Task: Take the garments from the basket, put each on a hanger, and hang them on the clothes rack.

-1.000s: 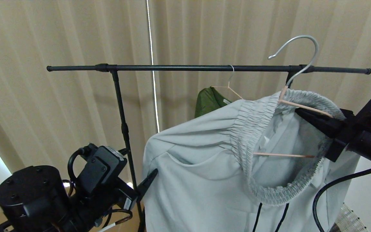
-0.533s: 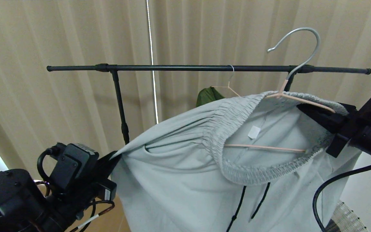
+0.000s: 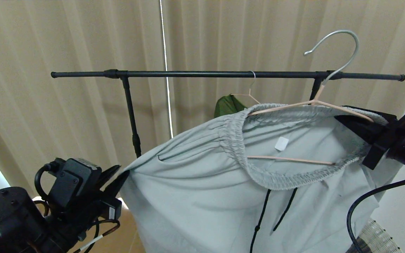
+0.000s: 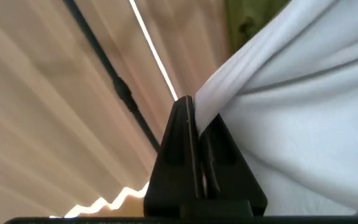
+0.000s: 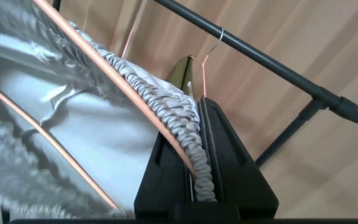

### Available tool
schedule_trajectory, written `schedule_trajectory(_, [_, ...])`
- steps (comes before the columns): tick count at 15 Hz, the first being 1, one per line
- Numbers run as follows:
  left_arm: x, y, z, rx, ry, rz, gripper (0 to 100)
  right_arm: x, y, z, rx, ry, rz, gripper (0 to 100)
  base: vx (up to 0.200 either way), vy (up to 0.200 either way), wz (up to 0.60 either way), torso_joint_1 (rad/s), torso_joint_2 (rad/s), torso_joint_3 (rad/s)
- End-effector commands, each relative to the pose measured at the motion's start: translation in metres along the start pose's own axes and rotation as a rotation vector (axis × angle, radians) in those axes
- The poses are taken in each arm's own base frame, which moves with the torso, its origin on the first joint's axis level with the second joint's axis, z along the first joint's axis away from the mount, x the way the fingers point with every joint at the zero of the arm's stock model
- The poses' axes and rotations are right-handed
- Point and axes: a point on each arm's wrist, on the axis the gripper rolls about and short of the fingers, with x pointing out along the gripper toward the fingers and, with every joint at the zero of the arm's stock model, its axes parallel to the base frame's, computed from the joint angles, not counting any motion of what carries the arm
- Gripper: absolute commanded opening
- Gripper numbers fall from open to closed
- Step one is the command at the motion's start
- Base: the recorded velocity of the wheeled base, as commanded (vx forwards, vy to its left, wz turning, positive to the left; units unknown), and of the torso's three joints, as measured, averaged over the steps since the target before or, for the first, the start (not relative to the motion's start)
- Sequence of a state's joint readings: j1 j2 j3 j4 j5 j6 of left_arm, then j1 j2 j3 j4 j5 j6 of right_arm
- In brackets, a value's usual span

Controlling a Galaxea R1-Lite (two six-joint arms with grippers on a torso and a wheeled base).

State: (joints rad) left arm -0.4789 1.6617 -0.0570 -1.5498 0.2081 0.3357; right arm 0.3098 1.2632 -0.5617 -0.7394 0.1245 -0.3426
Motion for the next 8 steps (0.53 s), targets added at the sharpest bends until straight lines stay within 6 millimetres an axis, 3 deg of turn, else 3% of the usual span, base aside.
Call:
schedule_trajectory(1, [-0.005,-0.003,0.005,-0.001,-0.029,-0.023,100,-0.001,-0.001,0.000,-0.001,0.003,-0.006,0,0.000,0.000,0.00,0.000,0.00,0.000])
schedule_trajectory(4, [-0.015,-0.010,0.009,-0.001,-0.057,-0.072,100,-0.007,-0.011,-0.004,-0.003,0.047,-0.087,0,0.000,0.000,0.00,0.000,0.00,0.000])
schedule_trajectory(8, [-0.033,-0.016,0.018,-0.063,-0.133,-0.187,100,-0.049,-0.027,-0.011,0.020,0.223,-0.204,0,0.000,0.000,0.00,0.000,0.00,0.000])
